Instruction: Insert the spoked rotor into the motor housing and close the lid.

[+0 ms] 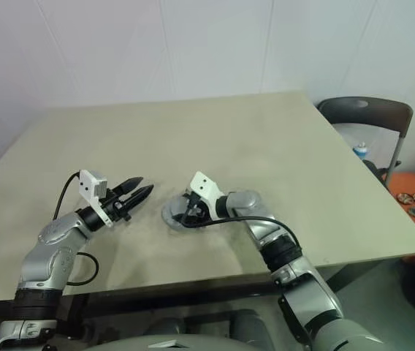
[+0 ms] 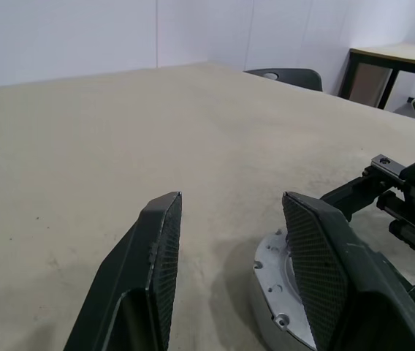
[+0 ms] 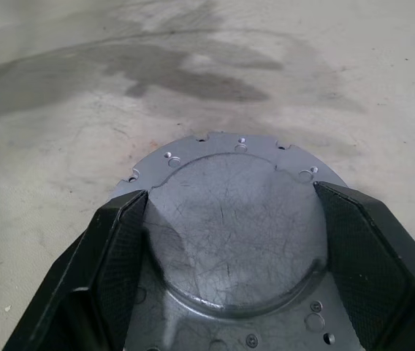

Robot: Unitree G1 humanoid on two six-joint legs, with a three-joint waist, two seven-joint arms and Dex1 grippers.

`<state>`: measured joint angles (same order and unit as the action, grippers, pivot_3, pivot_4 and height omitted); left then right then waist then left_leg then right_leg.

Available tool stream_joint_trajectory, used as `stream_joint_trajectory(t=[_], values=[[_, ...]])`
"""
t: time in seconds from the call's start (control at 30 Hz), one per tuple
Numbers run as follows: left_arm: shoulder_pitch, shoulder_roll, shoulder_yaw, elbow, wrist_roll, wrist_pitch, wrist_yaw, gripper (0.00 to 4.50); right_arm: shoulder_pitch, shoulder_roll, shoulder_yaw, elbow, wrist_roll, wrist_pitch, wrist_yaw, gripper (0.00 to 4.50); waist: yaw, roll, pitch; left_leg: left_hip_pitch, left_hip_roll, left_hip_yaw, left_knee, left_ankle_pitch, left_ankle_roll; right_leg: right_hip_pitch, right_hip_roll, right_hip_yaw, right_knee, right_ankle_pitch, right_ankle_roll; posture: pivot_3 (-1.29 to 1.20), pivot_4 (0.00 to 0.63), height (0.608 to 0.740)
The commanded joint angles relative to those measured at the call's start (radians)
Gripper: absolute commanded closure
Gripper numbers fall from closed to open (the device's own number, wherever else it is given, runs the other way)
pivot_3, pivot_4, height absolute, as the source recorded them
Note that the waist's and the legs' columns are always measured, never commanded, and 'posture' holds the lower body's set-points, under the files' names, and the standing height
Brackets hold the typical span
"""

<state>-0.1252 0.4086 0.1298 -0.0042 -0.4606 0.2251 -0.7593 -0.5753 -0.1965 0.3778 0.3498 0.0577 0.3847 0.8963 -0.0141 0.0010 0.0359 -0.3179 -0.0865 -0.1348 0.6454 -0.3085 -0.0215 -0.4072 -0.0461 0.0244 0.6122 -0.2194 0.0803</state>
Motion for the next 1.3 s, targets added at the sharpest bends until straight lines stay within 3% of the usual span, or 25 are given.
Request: stream_joint_trajectory(t=[0.03,0.37,0.63,1.1,1.2,1.3], values=[[-0.017,0.000,0.004,-0.038,0.003,-0.023,0.002,2.16,0.017,-0.022,0.068,0.108,-0.080,0.084,-0.018,1.28,0.000,0.000,-0.001,0.000,0.000,0.000,0.000,0.000,0.000,0.000,0.000,0.000,0.000,0.000,0.000,0.00,0.000,0.740],[-0.036,0.006,0.004,-0.030,0.000,-0.015,-0.004,2.16,0.021,-0.043,0.089,0.100,-0.082,0.090,0.014,1.28,0.002,0.001,-0.002,0.001,0.000,0.000,0.000,0.000,0.000,0.002,0.000,0.000,0.000,0.000,0.000,0.00,0.000,0.740],[-0.095,-0.001,-0.065,0.016,0.013,0.021,-0.049,2.16,0.009,-0.046,0.081,0.102,-0.076,0.090,0.015,1.28,0.002,0.001,-0.002,0.001,0.000,0.000,0.000,0.000,0.000,0.002,0.000,0.000,0.000,0.000,0.000,0.00,0.000,0.740],[-0.279,-0.014,-0.171,0.333,0.086,0.040,-0.190,2.16,0.021,-0.051,0.083,0.086,-0.072,0.095,0.014,1.28,0.002,0.002,-0.002,0.000,-0.001,0.000,0.000,0.000,0.000,0.000,0.000,0.000,-0.001,0.001,0.003,0.00,0.000,0.740],[-0.283,-0.026,-0.173,0.338,0.085,0.040,-0.215,2.73,0.027,-0.055,0.082,0.074,-0.069,0.100,0.016,1.28,0.002,0.002,-0.002,0.000,-0.001,-0.001,0.000,0.000,0.000,0.001,-0.001,0.000,-0.001,0.001,0.003,0.00,0.000,0.740],[-0.282,-0.036,-0.177,0.317,0.075,0.054,-0.233,3.66,0.032,-0.058,0.081,0.070,-0.068,0.101,0.016,1.28,0.002,0.002,-0.002,0.000,-0.001,-0.001,0.000,0.000,0.000,0.001,-0.001,0.000,-0.001,0.001,0.003,0.00,0.000,0.740]])
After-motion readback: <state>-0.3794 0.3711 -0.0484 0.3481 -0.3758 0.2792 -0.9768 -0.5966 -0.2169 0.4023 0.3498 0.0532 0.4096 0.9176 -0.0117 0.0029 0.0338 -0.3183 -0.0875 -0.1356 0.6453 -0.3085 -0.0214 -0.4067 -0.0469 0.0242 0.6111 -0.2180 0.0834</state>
